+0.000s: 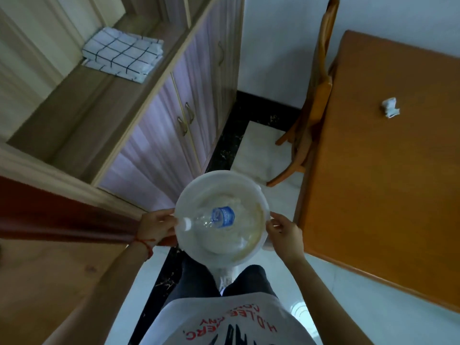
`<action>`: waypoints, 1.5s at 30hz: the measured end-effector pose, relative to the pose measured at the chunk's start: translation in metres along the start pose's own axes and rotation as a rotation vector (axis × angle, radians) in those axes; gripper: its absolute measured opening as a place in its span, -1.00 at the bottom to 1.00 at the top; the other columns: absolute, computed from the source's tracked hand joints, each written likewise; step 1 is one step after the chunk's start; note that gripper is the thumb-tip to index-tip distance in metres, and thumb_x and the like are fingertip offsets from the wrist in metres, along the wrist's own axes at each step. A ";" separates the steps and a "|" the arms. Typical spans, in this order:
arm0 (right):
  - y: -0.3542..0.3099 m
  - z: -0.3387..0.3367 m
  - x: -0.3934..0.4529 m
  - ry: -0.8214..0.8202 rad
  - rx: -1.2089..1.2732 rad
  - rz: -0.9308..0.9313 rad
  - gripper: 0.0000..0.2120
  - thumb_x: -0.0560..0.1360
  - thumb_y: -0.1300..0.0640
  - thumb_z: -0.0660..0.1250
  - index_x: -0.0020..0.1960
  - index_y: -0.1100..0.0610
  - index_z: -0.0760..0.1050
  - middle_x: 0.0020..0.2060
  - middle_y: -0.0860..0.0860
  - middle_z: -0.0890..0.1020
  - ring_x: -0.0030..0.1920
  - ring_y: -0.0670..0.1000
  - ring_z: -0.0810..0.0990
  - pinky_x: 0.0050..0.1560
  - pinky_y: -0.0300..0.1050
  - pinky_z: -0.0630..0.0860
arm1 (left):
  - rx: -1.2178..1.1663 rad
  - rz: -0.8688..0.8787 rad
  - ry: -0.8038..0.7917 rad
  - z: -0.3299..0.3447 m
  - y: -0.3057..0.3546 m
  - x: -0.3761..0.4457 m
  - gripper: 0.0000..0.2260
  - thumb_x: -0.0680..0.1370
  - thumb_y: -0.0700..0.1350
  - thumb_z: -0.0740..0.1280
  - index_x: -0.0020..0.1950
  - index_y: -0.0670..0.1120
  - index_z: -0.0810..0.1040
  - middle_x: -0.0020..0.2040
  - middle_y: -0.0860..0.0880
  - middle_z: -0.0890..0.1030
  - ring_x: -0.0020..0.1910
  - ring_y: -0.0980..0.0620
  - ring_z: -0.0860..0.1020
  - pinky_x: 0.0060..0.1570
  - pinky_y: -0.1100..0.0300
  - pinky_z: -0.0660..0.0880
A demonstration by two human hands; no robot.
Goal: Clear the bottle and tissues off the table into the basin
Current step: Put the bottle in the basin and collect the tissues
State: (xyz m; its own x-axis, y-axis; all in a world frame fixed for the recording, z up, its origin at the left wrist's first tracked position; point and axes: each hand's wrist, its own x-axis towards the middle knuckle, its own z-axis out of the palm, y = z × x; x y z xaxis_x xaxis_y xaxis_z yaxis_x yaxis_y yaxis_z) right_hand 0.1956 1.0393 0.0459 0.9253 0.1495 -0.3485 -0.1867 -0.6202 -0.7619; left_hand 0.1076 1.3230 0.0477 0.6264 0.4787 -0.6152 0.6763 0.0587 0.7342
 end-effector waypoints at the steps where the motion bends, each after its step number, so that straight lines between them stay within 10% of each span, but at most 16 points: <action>1: -0.003 -0.001 0.007 0.011 0.002 0.003 -0.74 0.51 0.13 0.28 0.18 0.14 0.51 -0.20 -0.04 0.61 -0.27 -0.22 0.54 -0.27 -0.46 0.42 | 0.031 0.033 0.011 0.002 0.009 0.005 -0.73 0.46 -0.36 0.28 0.14 -0.23 0.56 -0.10 -0.13 0.64 -0.15 -0.10 0.60 -0.19 0.26 0.62; 8: -0.014 -0.005 0.058 0.103 0.007 0.093 -0.73 0.51 0.11 0.28 0.18 0.14 0.51 -0.19 -0.05 0.62 -0.25 -0.20 0.55 -0.23 -0.35 0.53 | 0.098 0.058 -0.105 0.022 0.074 0.066 -0.88 0.46 -0.35 0.29 -0.11 -0.21 0.61 -0.37 0.05 0.63 -0.43 0.22 0.59 -0.45 0.47 0.46; 13: -0.027 -0.007 0.091 0.172 0.070 0.177 -0.74 0.51 0.11 0.27 0.19 0.12 0.50 -0.18 -0.03 0.63 -0.23 -0.22 0.56 -0.36 -0.43 0.46 | 0.130 0.040 -0.180 0.039 0.117 0.123 -0.82 0.44 -0.37 0.31 -0.12 -0.14 0.63 -0.48 0.09 0.64 -0.20 -0.09 0.57 -0.43 0.41 0.53; 18: -0.041 -0.009 0.115 0.255 0.132 0.237 -0.73 0.51 0.09 0.28 0.18 0.14 0.51 -0.22 -0.03 0.62 -0.24 -0.20 0.58 -0.30 -0.40 0.46 | 0.178 0.061 -0.267 0.057 0.158 0.162 -0.69 0.46 -0.38 0.27 0.19 -0.27 0.51 -0.09 -0.21 0.60 -0.11 -0.12 0.57 -0.40 0.40 0.56; 38: -0.041 -0.055 0.157 0.357 0.130 0.310 -0.74 0.53 0.11 0.25 0.19 0.13 0.50 -0.21 -0.02 0.60 -0.37 -0.20 0.49 -0.42 -0.45 0.42 | 0.187 0.023 -0.383 0.120 0.217 0.193 -0.65 0.45 -0.41 0.27 0.24 -0.32 0.46 -0.25 -0.10 0.57 -0.25 0.01 0.54 -0.48 0.41 0.52; 42: -0.042 -0.077 0.163 0.456 0.150 0.246 -0.85 0.51 0.15 0.26 0.05 0.10 0.55 -0.18 -0.05 0.61 -0.23 -0.07 0.58 -0.19 -0.16 0.56 | 0.180 0.012 -0.369 0.129 0.220 0.191 -0.67 0.44 -0.41 0.28 0.21 -0.31 0.48 -0.44 0.06 0.65 -0.38 0.07 0.62 -0.47 0.38 0.53; 45: -0.036 -0.100 0.175 0.549 0.139 0.206 -0.74 0.51 0.16 0.28 0.19 0.17 0.49 -0.05 -0.03 0.58 -0.10 -0.07 0.57 -0.17 -0.33 0.49 | 0.184 0.020 -0.363 0.135 0.221 0.189 -0.67 0.45 -0.42 0.26 0.22 -0.33 0.47 -0.28 -0.05 0.61 -0.29 0.01 0.58 -0.47 0.39 0.53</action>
State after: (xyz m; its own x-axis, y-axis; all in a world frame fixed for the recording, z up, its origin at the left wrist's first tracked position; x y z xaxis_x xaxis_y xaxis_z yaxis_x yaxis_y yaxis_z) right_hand 0.3974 1.0106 0.0671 0.8939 -0.4054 -0.1912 -0.3870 -0.4826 -0.7857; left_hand 0.4278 1.3079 0.0546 0.7136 0.1362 -0.6871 0.7004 -0.1209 0.7034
